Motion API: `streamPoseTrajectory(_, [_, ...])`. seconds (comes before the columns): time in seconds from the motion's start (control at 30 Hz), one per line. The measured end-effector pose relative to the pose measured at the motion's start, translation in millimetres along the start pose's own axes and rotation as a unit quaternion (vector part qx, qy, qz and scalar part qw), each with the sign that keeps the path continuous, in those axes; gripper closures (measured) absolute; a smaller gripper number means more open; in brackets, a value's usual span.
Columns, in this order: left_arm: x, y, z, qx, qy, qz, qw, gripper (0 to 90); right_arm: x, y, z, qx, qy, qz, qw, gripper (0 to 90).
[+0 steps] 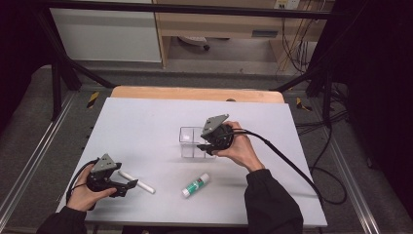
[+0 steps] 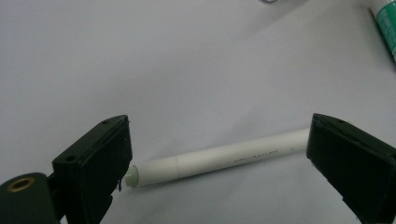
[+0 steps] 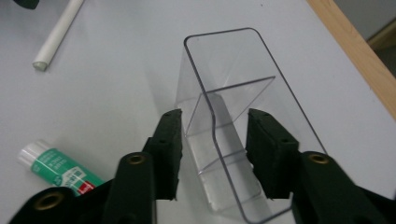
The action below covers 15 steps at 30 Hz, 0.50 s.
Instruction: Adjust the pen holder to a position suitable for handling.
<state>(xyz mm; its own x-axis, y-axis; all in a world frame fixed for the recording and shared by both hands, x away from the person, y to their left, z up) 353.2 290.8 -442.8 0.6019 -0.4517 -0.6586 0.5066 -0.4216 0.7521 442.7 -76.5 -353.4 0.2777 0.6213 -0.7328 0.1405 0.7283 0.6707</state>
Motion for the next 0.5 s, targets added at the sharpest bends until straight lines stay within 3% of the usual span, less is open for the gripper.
streamPoseTrajectory(0.17, [0.1,-0.5,-0.4,0.000,0.001,-0.001,1.0000,6.8,-14.3,-7.4,-3.4,0.055,-0.011,0.004,0.9984,41.7])
streamPoseTrajectory(0.4, [0.7,-0.7,0.2,-0.001,0.002,-0.004,1.0000,6.7,-24.2,-24.2,-6.9,0.095,-0.018,0.017,0.9952,32.6])
streamPoseTrajectory(0.5, [1.1,-1.3,0.1,-0.001,0.002,-0.005,1.0000,6.6,-28.7,-38.1,-9.4,0.121,-0.024,0.023,0.9921,26.2])
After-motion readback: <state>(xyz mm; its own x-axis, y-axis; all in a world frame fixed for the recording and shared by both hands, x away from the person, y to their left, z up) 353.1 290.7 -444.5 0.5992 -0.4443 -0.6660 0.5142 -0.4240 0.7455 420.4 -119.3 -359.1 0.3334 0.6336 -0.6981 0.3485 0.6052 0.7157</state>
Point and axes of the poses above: each handheld gripper's, and its own axes: x roughly forward along the jaws, y roughly out of its top, z roughly to its right, the point moved 1 cm from there along x, roughly forward along the jaws, and after that the axes turned 6 degrees about y, right-handed, at the moved point
